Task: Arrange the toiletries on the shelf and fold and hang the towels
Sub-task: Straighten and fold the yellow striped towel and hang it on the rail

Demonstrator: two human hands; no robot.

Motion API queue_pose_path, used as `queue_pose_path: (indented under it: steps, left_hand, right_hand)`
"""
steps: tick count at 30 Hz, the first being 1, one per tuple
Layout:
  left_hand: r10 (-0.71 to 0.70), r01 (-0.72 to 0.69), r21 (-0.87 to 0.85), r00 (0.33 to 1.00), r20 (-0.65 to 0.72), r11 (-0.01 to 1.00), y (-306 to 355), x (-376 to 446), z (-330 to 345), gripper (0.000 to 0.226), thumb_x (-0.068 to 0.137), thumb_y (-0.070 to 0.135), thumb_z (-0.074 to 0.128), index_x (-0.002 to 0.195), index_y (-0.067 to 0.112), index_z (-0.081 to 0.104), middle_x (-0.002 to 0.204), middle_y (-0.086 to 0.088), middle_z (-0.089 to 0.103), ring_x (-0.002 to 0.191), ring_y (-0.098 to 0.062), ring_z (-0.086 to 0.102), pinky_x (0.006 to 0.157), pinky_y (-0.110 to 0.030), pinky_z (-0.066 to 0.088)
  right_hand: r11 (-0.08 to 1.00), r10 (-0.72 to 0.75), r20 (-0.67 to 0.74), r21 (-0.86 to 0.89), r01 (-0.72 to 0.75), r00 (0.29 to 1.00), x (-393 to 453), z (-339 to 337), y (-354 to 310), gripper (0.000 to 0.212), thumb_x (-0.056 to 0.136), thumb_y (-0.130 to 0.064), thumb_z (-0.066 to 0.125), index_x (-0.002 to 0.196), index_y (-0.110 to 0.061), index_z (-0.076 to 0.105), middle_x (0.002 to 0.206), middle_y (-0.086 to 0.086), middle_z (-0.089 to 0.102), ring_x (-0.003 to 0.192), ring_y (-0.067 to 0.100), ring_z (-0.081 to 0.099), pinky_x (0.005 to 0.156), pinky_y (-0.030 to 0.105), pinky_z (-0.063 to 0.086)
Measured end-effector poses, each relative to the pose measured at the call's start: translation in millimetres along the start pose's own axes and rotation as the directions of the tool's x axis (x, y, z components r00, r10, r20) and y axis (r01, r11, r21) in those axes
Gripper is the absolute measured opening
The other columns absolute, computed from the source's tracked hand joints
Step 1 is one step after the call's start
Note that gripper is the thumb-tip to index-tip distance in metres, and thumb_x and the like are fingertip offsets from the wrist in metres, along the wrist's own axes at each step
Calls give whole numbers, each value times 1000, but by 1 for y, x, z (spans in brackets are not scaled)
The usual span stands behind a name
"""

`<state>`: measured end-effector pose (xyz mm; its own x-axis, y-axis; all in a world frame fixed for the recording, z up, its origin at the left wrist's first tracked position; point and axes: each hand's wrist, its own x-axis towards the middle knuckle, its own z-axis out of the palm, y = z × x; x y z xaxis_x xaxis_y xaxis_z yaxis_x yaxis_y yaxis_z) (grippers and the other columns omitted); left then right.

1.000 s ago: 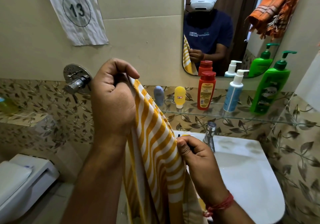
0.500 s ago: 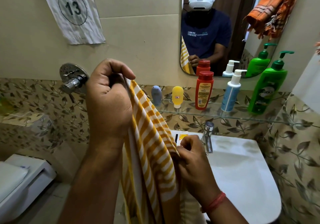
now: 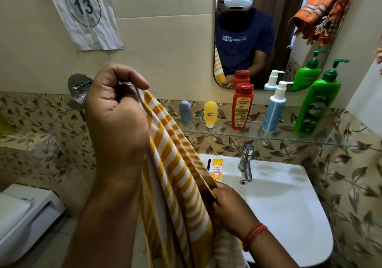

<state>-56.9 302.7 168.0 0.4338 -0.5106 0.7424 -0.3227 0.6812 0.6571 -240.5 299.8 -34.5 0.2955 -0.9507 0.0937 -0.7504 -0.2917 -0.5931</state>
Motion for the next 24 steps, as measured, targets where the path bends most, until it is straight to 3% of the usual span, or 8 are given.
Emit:
queue_pose_path:
  steps: [4, 8, 10, 13, 16, 20, 22, 24]
  left_hand:
    - [25, -19, 40, 985, -170, 999, -14, 11, -10, 48, 75, -10, 37, 75, 34, 57, 80, 6, 61, 81, -15, 62, 85, -33, 54]
    - [11, 7, 57, 952, -307, 998, -27, 18, -19, 42, 70, -3, 37, 73, 34, 57, 77, 13, 59, 79, -8, 59, 89, -34, 54]
    - [4, 14, 86, 977, -212, 996, -33, 16, -16, 44, 73, -6, 38, 76, 34, 56, 79, 13, 59, 79, -3, 57, 84, -24, 49]
    - [-121, 80, 185, 967, 223, 980, -41, 0, -2, 38, 93, -1, 43, 90, 34, 59, 87, 16, 60, 79, 0, 55, 75, -22, 44]
    - [-267, 151, 241, 771, 578, 959, -46, -28, 12, 4, 100, 34, 56, 104, 36, 58, 92, 17, 61, 82, 6, 58, 75, -23, 49]
    - [-260, 274, 169, 342, 903, 947, -50, -62, 25, 40, 84, 53, 71, 112, 31, 51, 119, 14, 65, 113, -1, 62, 96, -31, 51]
    - [-239, 272, 167, 258, 936, 948, -51, -68, 27, 44, 77, 53, 73, 107, 33, 48, 118, 10, 65, 109, -6, 63, 89, -34, 54]
    - [-228, 275, 153, 266, 937, 949, -50, -66, 27, 42, 75, 51, 76, 102, 33, 49, 112, 9, 66, 103, -10, 65, 83, -37, 57]
  right_hand:
    - [996, 92, 109, -14, -91, 990, -3, -11, 19, 28, 98, -12, 46, 75, -25, 55, 84, -4, 53, 80, 19, 56, 64, 26, 41]
    - [988, 74, 140, -147, -53, 987, -8, -26, 36, 26, 97, -10, 46, 90, -24, 66, 96, 0, 61, 87, 19, 57, 68, 23, 41]
    - [996, 64, 101, -70, -57, 993, -11, -37, 32, 35, 91, -1, 49, 76, -29, 62, 86, -7, 58, 82, 11, 58, 64, 16, 39]
    - [958, 79, -39, 278, -65, 996, -15, -60, 8, 44, 83, 8, 48, 61, -30, 57, 69, -12, 59, 68, -3, 56, 58, 13, 37]
    - [881, 10, -102, 471, 39, 995, -14, -78, -23, 29, 88, -2, 51, 86, -19, 74, 88, -9, 74, 83, 4, 66, 72, 24, 52]
    - [946, -87, -106, 304, 116, 990, -9, -96, -48, 25, 83, -31, 51, 80, -12, 66, 84, 2, 68, 82, 16, 62, 74, 46, 49]
    - [961, -106, -56, 250, 117, 993, -9, -105, -55, 23, 82, -30, 52, 75, -12, 65, 86, 0, 66, 79, 16, 61, 69, 44, 48]
    - [975, -116, -10, 187, 116, 993, -9, -109, -55, 19, 87, -24, 56, 73, -13, 64, 83, -3, 65, 76, 15, 60, 67, 42, 48]
